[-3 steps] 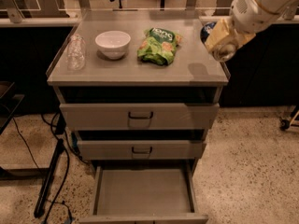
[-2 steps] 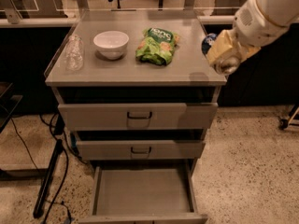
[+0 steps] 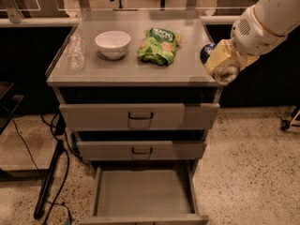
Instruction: Place pepsi can into bottom drawer
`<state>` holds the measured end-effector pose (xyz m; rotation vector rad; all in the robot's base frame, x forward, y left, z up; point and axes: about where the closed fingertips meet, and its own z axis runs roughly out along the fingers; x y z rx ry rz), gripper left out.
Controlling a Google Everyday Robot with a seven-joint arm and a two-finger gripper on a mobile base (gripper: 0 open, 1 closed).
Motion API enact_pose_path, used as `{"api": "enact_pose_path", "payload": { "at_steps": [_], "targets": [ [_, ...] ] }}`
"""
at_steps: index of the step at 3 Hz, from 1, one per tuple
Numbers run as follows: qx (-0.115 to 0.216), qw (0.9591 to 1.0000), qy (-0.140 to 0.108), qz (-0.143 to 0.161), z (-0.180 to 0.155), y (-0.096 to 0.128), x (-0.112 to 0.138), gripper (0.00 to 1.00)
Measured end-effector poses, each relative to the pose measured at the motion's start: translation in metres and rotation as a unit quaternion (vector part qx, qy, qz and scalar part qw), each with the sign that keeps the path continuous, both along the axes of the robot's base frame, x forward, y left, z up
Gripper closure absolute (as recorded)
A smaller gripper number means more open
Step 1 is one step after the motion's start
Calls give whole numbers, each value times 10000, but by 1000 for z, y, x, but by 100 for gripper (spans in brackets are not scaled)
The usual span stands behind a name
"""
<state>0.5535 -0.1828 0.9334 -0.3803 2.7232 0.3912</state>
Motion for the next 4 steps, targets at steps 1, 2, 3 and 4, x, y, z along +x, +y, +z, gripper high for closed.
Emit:
{"api": "enact_pose_path", "payload": {
  "at_steps": [1, 2, 3, 4],
  "targets": [
    [95, 9993, 367, -15, -24, 9, -31, 100],
    [141, 9955, 939, -46, -74, 21, -73, 100],
    [141, 9955, 939, -46, -74, 21, -73, 100],
    [279, 9925, 1184, -93, -105, 29, -85, 100]
  ]
}}
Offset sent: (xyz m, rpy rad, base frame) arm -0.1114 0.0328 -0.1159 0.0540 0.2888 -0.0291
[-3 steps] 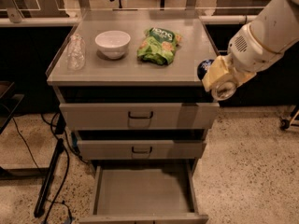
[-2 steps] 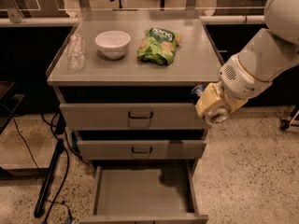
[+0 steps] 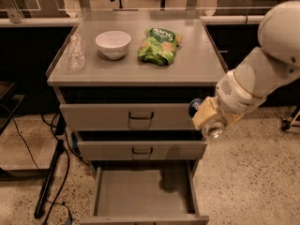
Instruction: Place pepsi can into bottom drawer
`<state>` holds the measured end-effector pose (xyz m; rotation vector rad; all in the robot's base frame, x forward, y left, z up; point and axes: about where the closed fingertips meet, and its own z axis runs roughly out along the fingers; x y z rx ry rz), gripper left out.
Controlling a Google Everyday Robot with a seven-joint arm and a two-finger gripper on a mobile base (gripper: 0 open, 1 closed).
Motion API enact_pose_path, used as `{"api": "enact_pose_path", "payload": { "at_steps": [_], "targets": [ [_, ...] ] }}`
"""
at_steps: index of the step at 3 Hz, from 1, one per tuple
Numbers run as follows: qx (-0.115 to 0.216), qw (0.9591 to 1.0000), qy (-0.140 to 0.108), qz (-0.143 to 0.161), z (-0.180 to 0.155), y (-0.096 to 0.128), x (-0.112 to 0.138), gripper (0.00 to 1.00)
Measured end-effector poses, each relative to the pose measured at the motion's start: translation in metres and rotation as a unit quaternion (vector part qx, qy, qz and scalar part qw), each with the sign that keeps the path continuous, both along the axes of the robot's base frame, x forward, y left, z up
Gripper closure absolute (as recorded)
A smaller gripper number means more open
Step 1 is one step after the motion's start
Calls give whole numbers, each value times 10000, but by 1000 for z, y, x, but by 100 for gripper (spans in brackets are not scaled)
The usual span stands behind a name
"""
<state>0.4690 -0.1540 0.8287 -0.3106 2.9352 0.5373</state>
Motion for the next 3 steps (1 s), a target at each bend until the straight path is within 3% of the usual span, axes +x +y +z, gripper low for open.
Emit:
{"api": "enact_pose_path", "payload": {
  "at_steps": [1, 2, 3],
  "targets": [
    [133, 9990, 417, -131, -72, 17, -12, 100],
    [133, 9990, 417, -131, -72, 17, -12, 100],
    [233, 9977, 617, -162, -91, 23, -19, 100]
  ]
}}
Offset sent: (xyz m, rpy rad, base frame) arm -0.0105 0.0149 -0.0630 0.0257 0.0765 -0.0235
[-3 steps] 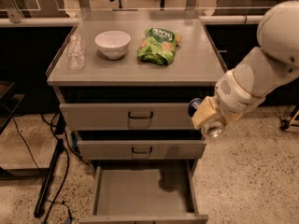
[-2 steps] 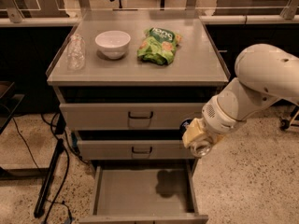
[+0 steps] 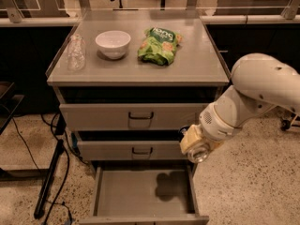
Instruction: Place pepsi can into bottom drawer
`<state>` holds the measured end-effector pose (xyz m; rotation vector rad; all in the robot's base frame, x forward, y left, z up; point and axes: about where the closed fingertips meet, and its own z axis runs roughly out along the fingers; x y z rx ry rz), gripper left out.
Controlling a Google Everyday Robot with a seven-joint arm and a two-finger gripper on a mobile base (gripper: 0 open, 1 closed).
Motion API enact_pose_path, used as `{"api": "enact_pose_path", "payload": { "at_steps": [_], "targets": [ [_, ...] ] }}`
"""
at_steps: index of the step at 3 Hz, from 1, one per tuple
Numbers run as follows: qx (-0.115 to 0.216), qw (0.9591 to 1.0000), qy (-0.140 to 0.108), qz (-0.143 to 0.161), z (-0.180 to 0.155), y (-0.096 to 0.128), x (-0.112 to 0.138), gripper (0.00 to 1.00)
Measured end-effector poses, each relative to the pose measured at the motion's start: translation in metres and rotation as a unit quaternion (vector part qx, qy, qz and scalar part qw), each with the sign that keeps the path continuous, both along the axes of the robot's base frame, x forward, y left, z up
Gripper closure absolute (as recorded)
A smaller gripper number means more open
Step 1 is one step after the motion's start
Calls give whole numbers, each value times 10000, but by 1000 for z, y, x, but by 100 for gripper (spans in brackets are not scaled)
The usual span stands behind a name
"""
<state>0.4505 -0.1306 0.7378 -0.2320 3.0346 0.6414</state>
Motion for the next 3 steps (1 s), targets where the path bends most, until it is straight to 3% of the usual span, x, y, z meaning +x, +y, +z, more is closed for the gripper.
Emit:
{"api": "enact_pose_path", "payload": {
  "at_steps": [2, 3],
  "targets": [
    [444, 9973, 582, -46, -87, 35, -8, 100],
    [451, 9972, 602, -52, -89, 36, -9, 100]
  ]
}}
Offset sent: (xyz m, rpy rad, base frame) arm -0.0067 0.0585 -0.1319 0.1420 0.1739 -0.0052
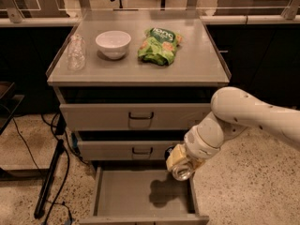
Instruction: Place pepsi can into bottom drawer
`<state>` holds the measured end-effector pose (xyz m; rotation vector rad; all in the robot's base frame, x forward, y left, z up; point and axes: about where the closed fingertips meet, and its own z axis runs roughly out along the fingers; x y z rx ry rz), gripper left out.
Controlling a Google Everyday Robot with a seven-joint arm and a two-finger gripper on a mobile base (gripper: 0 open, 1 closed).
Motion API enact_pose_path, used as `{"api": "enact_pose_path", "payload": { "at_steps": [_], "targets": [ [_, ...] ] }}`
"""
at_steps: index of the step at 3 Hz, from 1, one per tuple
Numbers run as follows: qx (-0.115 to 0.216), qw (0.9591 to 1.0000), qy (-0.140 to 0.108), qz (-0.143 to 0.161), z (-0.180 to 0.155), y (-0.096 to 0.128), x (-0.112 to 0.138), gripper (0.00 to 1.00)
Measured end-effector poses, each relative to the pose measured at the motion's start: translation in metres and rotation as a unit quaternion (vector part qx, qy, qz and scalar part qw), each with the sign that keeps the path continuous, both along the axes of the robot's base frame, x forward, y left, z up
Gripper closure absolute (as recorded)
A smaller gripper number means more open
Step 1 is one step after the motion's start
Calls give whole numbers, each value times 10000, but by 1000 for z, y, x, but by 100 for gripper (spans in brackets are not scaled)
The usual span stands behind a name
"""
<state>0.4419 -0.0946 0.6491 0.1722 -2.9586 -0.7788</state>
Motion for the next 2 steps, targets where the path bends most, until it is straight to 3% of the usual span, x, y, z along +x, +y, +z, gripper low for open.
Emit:
{"api": "enact_pose_path", "payload": {
  "at_steps": [1, 2],
  "targets": [
    [127, 9990, 405, -141, -51, 9, -12, 100],
    [336, 9942, 903, -475, -125, 24, -16, 100]
  ]
}}
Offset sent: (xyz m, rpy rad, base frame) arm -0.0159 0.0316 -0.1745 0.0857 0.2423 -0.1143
